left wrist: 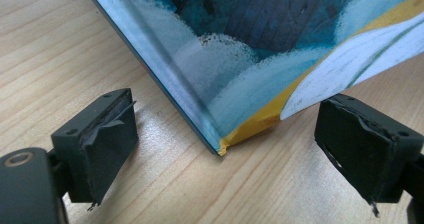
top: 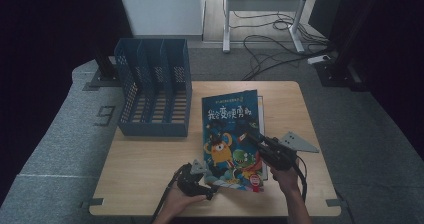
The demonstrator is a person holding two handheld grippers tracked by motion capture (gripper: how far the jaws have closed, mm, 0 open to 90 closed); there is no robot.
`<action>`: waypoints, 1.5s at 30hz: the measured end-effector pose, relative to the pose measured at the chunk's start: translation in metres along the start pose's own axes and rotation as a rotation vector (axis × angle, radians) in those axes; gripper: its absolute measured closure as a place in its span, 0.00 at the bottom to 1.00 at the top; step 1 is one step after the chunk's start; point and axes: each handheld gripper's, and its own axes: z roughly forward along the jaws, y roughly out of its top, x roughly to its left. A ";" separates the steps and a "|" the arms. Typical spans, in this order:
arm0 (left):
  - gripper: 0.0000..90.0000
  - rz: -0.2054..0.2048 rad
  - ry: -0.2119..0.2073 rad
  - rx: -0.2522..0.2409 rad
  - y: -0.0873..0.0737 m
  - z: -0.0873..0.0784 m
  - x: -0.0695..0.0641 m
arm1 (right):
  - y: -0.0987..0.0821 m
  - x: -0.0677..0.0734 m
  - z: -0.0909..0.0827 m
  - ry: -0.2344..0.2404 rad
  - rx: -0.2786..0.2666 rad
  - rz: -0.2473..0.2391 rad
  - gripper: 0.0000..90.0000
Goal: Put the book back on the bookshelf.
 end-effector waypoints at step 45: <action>0.11 -0.014 0.052 0.001 0.009 0.006 0.014 | 0.010 0.023 -0.005 0.090 -0.020 -0.138 0.88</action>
